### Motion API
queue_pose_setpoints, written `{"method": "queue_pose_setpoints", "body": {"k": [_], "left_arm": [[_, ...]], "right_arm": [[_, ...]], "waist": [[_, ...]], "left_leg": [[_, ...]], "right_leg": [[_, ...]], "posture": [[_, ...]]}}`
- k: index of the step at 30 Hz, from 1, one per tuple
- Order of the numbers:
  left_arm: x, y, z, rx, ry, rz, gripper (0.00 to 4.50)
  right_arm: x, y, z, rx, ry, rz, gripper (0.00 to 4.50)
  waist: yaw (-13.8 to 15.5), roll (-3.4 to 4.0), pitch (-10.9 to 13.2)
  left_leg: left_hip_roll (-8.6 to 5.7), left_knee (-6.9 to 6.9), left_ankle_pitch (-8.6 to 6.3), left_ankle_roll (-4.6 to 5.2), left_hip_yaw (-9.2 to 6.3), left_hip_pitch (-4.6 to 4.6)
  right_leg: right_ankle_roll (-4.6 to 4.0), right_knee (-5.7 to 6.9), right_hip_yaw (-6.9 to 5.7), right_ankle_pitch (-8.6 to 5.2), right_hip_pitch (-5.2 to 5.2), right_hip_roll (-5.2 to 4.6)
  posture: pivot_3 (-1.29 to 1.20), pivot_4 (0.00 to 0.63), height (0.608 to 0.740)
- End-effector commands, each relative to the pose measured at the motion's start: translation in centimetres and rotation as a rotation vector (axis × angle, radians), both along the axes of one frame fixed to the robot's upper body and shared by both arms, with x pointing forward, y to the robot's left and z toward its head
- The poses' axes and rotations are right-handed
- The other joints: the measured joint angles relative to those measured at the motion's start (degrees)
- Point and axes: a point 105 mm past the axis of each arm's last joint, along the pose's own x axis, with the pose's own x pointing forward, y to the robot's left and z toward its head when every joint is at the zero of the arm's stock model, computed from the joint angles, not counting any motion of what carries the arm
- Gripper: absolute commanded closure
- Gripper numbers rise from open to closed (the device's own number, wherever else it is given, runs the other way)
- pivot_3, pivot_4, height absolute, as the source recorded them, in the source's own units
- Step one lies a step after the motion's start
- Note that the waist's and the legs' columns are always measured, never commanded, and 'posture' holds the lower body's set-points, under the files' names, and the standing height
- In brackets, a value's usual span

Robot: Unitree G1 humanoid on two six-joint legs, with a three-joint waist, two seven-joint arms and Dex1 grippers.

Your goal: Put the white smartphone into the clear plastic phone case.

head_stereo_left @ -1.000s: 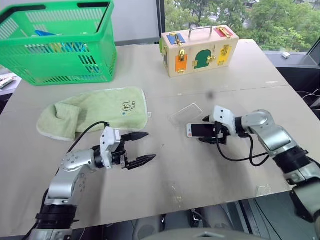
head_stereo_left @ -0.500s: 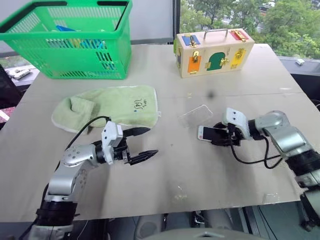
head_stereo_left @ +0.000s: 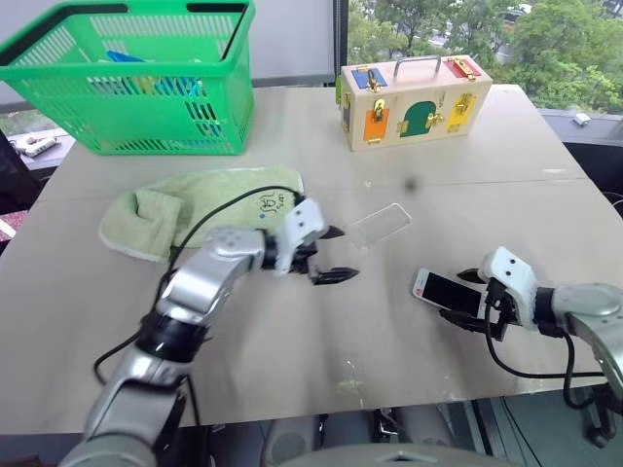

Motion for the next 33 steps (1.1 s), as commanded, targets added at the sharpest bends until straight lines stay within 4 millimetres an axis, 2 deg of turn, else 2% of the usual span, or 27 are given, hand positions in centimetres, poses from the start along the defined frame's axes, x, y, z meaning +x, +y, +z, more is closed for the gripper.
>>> {"method": "queue_pose_setpoints", "body": {"k": [1,3,7,10,13,15,16,17,19,21,25,29,33], "left_arm": [[2.2,-2.2,0.0,0.055,-0.018,0.035,0.00],[3.1,-3.3,-0.2,0.082,-0.019,0.053,0.00],[5.2,-4.2,-1.5,0.169,-0.016,0.139,0.00],[5.1,-4.7,-3.1,0.226,0.020,0.100,0.86],[4.7,-4.6,-3.7,0.247,0.039,0.069,2.22],[4.5,-4.3,-3.6,0.235,0.048,0.057,3.08],[4.4,-4.1,-3.5,0.226,0.052,0.055,3.26],[4.2,-4.0,-3.1,0.195,0.051,0.039,3.90],[3.6,-3.3,-2.5,0.139,0.069,0.012,4.29],[3.3,-2.0,-1.9,0.114,0.073,0.021,4.41],[3.6,0.1,-0.7,0.064,0.139,0.183,4.41],[2.2,1.8,1.0,0.004,0.219,0.311,4.41],[1.5,3.7,1.2,0.010,0.263,0.491,4.41]], "right_arm": [[-1.0,0.7,4.4,0.111,-0.153,0.004,0.07],[-2.1,1.2,5.2,0.139,-0.171,0.022,0.07],[-4.0,2.4,6.1,0.150,-0.195,0.045,0.07],[-5.1,3.1,6.6,0.165,-0.209,0.028,0.00],[-5.9,3.6,6.7,0.165,-0.208,0.018,0.00],[-6.4,3.7,6.6,0.167,-0.200,0.013,0.00],[-6.5,3.8,6.5,0.167,-0.197,0.011,0.00],[-6.7,3.9,6.4,0.170,-0.191,0.007,0.00],[-6.9,4.1,6.1,0.176,-0.181,0.006,0.00],[-6.9,4.2,6.0,0.183,-0.178,0.005,0.00],[-6.7,4.2,5.6,0.179,-0.171,0.005,0.00],[-6.7,4.1,5.4,0.173,-0.164,0.015,0.00],[-6.6,4.1,5.2,0.169,-0.155,0.024,0.00]], "waist": [[-0.4,0.02,0.0],[-0.3,0.00,0.0],[-0.5,-0.01,0.0],[-1.0,-0.04,0.0],[-0.9,-0.03,0.0],[-0.9,-0.03,0.0],[-0.9,-0.03,0.0],[-0.9,-0.03,0.0],[-1.1,-0.02,0.0],[-1.3,-0.01,0.0],[-1.0,-0.02,0.0],[-1.0,-0.03,0.0],[-1.0,-0.03,0.0]], "left_leg": [[0.01,-0.01,0.00,0.00,-0.01,0.00],[0.00,-0.01,0.00,0.00,-0.04,-0.02],[-0.01,-0.01,0.00,0.00,-0.05,-0.06],[-0.01,-0.01,-0.01,0.00,0.00,-0.04],[0.01,-0.02,-0.01,0.00,-0.01,0.00],[0.02,-0.01,-0.01,0.00,-0.04,0.00],[0.02,-0.01,-0.01,0.00,-0.05,0.00],[0.02,-0.01,-0.01,0.00,-0.05,0.00],[0.02,-0.01,-0.01,0.00,-0.05,0.01],[0.05,-0.01,-0.01,0.00,-0.01,0.03],[0.08,-0.01,0.00,-0.01,-0.04,0.01],[0.03,0.03,0.00,0.00,-0.06,-0.04],[0.01,0.04,0.00,-0.01,-0.04,-0.03]], "right_leg": [[0.00,0.00,0.03,0.00,-0.02,0.03],[0.00,0.00,0.01,-0.01,-0.02,0.06],[0.00,-0.05,0.03,-0.01,-0.02,0.04],[0.01,-0.07,0.12,-0.01,-0.02,0.04],[0.01,-0.02,0.09,-0.01,-0.02,0.04],[0.00,-0.02,0.09,-0.01,-0.02,0.03],[0.00,-0.01,0.09,-0.01,-0.02,0.04],[0.00,0.00,0.10,-0.01,-0.01,0.03],[0.00,0.00,0.13,-0.01,-0.01,0.03],[0.00,0.01,0.21,-0.01,-0.03,0.06],[-0.01,0.06,0.17,-0.01,-0.07,0.09],[0.01,0.04,0.21,-0.01,-0.06,0.05],[0.03,0.03,0.26,-0.01,-0.05,0.04]], "posture": [[0.00,0.150,0.740],[0.00,0.150,0.740],[0.00,0.150,0.740],[0.00,0.150,0.740],[0.00,0.150,0.740],[0.00,0.150,0.740],[0.00,0.150,0.740],[0.00,0.150,0.740],[0.00,0.150,0.740],[0.00,0.150,0.740],[0.00,0.150,0.740],[0.00,0.150,0.740],[0.00,0.150,0.740]]}}
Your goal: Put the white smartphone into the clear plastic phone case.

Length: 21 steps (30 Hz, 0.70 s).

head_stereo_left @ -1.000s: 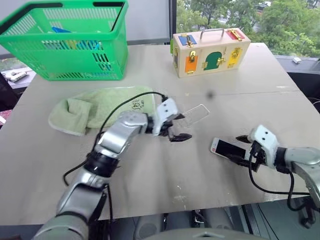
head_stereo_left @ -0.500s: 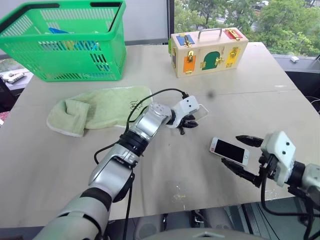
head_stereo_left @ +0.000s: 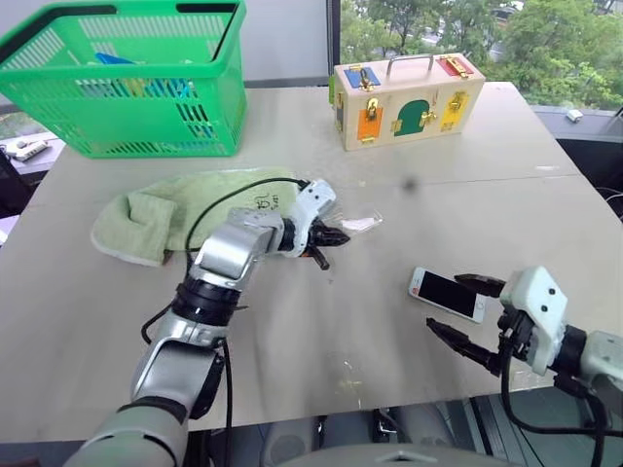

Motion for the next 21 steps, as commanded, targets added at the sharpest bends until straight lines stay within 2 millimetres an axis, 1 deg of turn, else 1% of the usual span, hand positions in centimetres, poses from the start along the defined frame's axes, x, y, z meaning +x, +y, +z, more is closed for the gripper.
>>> {"method": "queue_pose_setpoints", "body": {"k": [1,5,7,9,10,12,13,14,15,16,18,19,21], "left_arm": [[-0.4,0.6,1.0,0.005,0.004,0.130,4.41],[0.2,-1.3,0.8,-0.037,0.105,0.233,4.41],[0.3,-1.7,0.4,-0.033,0.134,0.255,4.41],[-0.1,-2.3,0.1,-0.051,0.178,0.240,3.88],[-0.3,-2.6,0.0,-0.068,0.196,0.228,3.70],[-0.5,-2.9,0.1,-0.102,0.213,0.209,2.75],[-0.6,-3.0,0.6,-0.131,0.206,0.170,2.27],[-0.9,-3.1,1.7,-0.191,0.210,0.088,1.82],[-1.4,-3.0,2.7,-0.239,0.213,0.000,1.30],[-1.7,-2.5,3.6,-0.257,0.181,-0.092,0.90],[-1.9,-0.6,4.6,-0.175,0.011,-0.294,0.90],[-2.0,0.2,4.6,-0.125,-0.033,-0.382,0.90],[-1.2,1.8,4.8,-0.057,-0.107,-0.513,0.90]], "right_arm": [[0.1,0.2,0.6,-0.001,-0.034,0.021,0.00],[0.3,0.5,0.7,-0.002,-0.035,0.037,0.00],[0.3,0.5,0.8,-0.009,-0.036,0.043,0.00],[0.2,0.5,0.8,-0.011,-0.035,0.046,0.00],[0.1,0.6,0.8,-0.011,-0.035,0.047,0.00],[-0.1,0.7,0.8,-0.012,-0.035,0.050,0.00],[-0.2,0.9,0.9,-0.007,-0.038,0.051,0.00],[-0.3,1.1,0.9,0.003,-0.040,0.055,0.00],[-0.5,1.4,1.0,0.008,-0.045,0.062,0.00],[-0.7,1.6,1.1,0.013,-0.050,0.068,0.00],[-1.0,1.9,1.1,0.023,-0.052,0.071,0.00],[-1.1,2.0,1.1,0.024,-0.051,0.070,0.00],[-1.1,2.0,1.0,0.026,-0.054,0.064,0.00]], "waist": [[0.1,-0.01,0.0],[0.4,-0.02,0.0],[0.3,-0.06,0.0],[0.0,-0.06,0.0],[-0.2,-0.06,0.0],[-0.1,-0.06,0.0],[0.0,-0.06,0.0],[0.0,-0.06,0.0],[-0.1,-0.05,0.0],[-0.1,-0.05,0.0],[-0.3,-0.02,0.1],[-0.3,0.00,0.1],[0.1,0.04,0.1]], "left_leg": [[0.00,0.00,0.00,0.00,0.00,0.01],[-0.06,0.11,0.01,0.00,-0.22,0.01],[-0.09,0.29,0.01,0.01,-0.38,-0.07],[-0.09,0.32,0.00,0.01,-0.38,-0.05],[-0.08,0.31,0.00,0.01,-0.37,-0.02],[-0.01,0.31,0.00,0.00,-0.38,-0.02],[0.00,0.30,0.00,-0.01,-0.41,-0.02],[0.02,0.30,0.00,-0.01,-0.42,-0.02],[0.02,0.30,0.00,-0.01,-0.42,-0.02],[0.04,0.30,0.00,-0.02,-0.42,0.00],[0.06,0.29,0.00,-0.02,-0.41,0.00],[0.10,0.24,0.00,-0.04,-0.39,0.01],[0.09,0.21,0.00,-0.04,-0.37,0.04]], "right_leg": [[0.00,0.01,0.00,0.00,0.00,0.01],[0.00,0.04,-0.02,0.00,0.13,0.09],[0.00,0.05,-0.01,0.00,0.21,0.16],[0.01,0.05,0.03,0.01,0.23,0.17],[0.01,0.05,0.08,0.01,0.23,0.21],[0.00,0.06,0.10,0.01,0.22,0.30],[0.00,0.06,0.08,0.00,0.22,0.33],[-0.01,0.07,0.07,0.00,0.22,0.35],[-0.02,0.07,0.07,0.00,0.22,0.36],[-0.03,0.10,0.08,0.00,0.21,0.38],[-0.05,0.13,0.09,-0.01,0.17,0.42],[-0.14,0.13,0.15,0.02,0.10,0.48],[-0.36,0.12,0.15,-0.07,0.10,0.47]], "posture": [[0.00,0.150,0.740],[0.00,0.150,0.740],[0.00,0.150,0.740],[0.00,0.150,0.740],[0.00,0.150,0.740],[0.00,0.150,0.740],[0.00,0.150,0.740],[0.00,0.150,0.740],[0.00,0.150,0.740],[0.00,0.150,0.740],[0.00,0.150,0.740],[0.00,0.150,0.740],[0.00,0.150,0.740]]}}
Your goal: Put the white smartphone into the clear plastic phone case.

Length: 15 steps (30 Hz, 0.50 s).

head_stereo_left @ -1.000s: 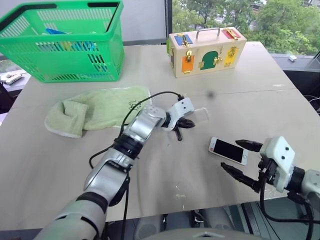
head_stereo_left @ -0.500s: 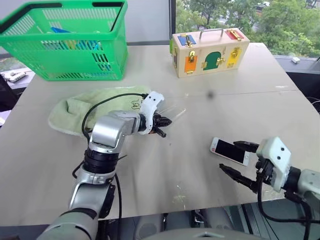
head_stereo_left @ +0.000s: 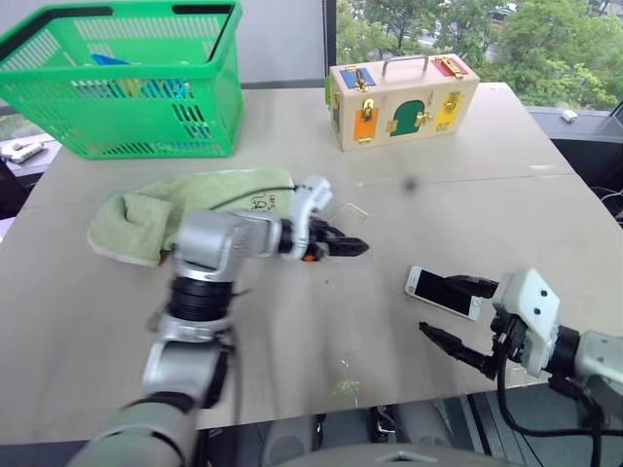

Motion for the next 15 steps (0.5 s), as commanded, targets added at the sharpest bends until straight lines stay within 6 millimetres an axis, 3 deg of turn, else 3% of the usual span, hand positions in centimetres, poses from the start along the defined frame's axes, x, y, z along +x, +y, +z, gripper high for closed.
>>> {"method": "queue_pose_setpoints", "body": {"k": [1,6,11,15], "left_arm": [[0.5,1.0,1.1,0.056,-0.200,-0.329,0.90],[2.0,2.2,-1.2,0.200,-0.295,-0.518,0.90],[2.7,1.5,-3.6,0.318,-0.375,-0.654,0.90],[3.3,0.2,-4.4,0.328,-0.394,-0.676,0.90]], "right_arm": [[-0.2,0.7,0.9,0.011,-0.054,0.015,0.00],[-0.3,0.8,0.9,0.016,-0.059,0.012,0.00],[-0.8,0.7,1.3,0.002,-0.102,0.034,0.00],[-1.1,0.7,2.0,0.030,-0.155,0.038,0.00]], "waist": [[0.8,0.04,0.0],[1.7,0.03,0.0],[1.6,-0.02,0.0],[1.5,-0.06,0.0]], "left_leg": [[-0.02,0.00,0.00,0.00,0.01,-0.01],[-0.14,0.25,-0.05,0.14,0.09,-0.20],[-0.19,0.42,-0.21,0.40,0.13,-0.53],[-0.18,0.43,-0.22,0.41,0.12,-0.58]], "right_leg": [[-0.06,-0.05,-0.02,0.01,0.01,-0.02],[-0.05,-0.16,0.09,0.02,0.04,-0.16],[0.15,-0.26,0.07,0.10,-0.10,-0.16],[0.33,-0.26,0.06,0.11,-0.14,-0.09]], "posture": [[0.00,0.150,0.740],[0.00,0.150,0.740],[0.00,0.150,0.740],[0.00,0.150,0.740]]}}
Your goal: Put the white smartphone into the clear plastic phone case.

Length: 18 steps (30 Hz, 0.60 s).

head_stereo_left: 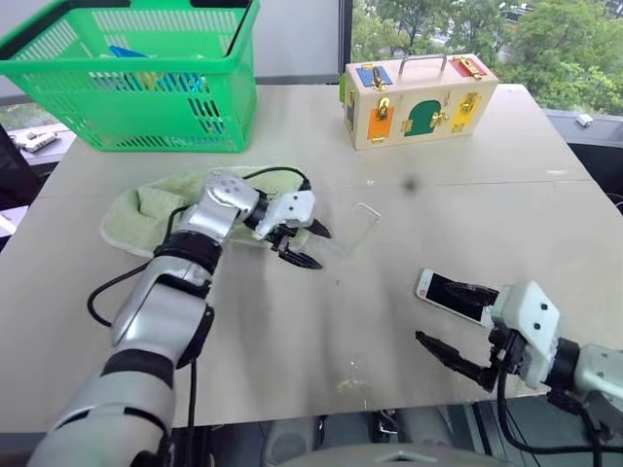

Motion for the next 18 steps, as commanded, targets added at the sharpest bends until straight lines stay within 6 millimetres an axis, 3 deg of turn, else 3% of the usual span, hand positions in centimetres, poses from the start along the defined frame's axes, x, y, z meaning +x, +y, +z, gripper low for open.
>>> {"method": "queue_pose_setpoints", "body": {"k": [1,2,6,7,11,16,18], "left_arm": [[0.6,-0.7,0.2,0.024,-0.057,-0.031,0.90],[0.7,-0.8,-0.1,0.044,-0.073,-0.035,0.90],[0.7,-0.4,-1.2,0.117,-0.074,-0.038,1.90],[0.7,-0.3,-1.4,0.132,-0.067,-0.038,2.56],[0.8,-0.4,-1.1,0.094,0.029,0.047,4.31],[0.1,-1.8,1.3,-0.010,0.192,0.213,4.47],[0.0,-2.7,2.1,-0.017,0.220,0.372,4.47]], "right_arm": [[-0.5,0.5,2.0,0.037,-0.117,0.022,0.00],[-0.5,0.6,2.2,0.054,-0.131,0.020,0.00],[-0.4,1.0,3.7,0.144,-0.200,0.010,0.00],[-0.4,1.1,4.0,0.165,-0.214,0.010,0.00],[-0.4,1.4,4.7,0.210,-0.246,0.007,0.00],[-0.4,1.5,4.5,0.204,-0.245,-0.001,0.00],[-0.4,1.6,4.5,0.198,-0.243,0.002,0.00]], "waist": [[0.0,-0.01,0.0],[-0.1,-0.02,0.0],[-0.1,-0.04,0.0],[-0.1,-0.04,0.0],[-0.4,-0.05,0.0],[-1.3,-0.05,0.0],[-1.4,-0.05,0.0]], "left_leg": [[0.01,0.00,0.00,0.00,0.00,0.00],[0.01,0.00,0.00,0.00,-0.01,0.00],[0.06,0.00,0.00,0.00,-0.01,0.09],[0.07,0.00,0.00,0.00,-0.01,0.17],[0.10,0.00,0.00,0.00,0.00,0.49],[0.10,0.01,0.00,-0.01,0.00,0.43],[0.12,0.00,0.00,-0.01,0.00,0.40]], "right_leg": [[0.00,0.01,0.00,0.00,-0.01,0.01],[0.01,0.01,-0.02,-0.01,-0.01,0.04],[0.02,0.06,-0.05,-0.01,0.01,0.10],[0.02,0.12,-0.08,-0.01,0.05,0.10],[-0.06,0.17,-0.06,-0.05,0.31,0.11],[0.01,0.16,0.12,-0.01,0.31,0.11],[0.02,0.15,0.22,-0.01,0.28,0.12]], "posture": [[0.00,0.150,0.740],[0.00,0.150,0.740],[0.00,0.150,0.740],[0.00,0.150,0.740],[0.00,0.150,0.740],[0.00,0.150,0.740],[0.00,0.150,0.740]]}}
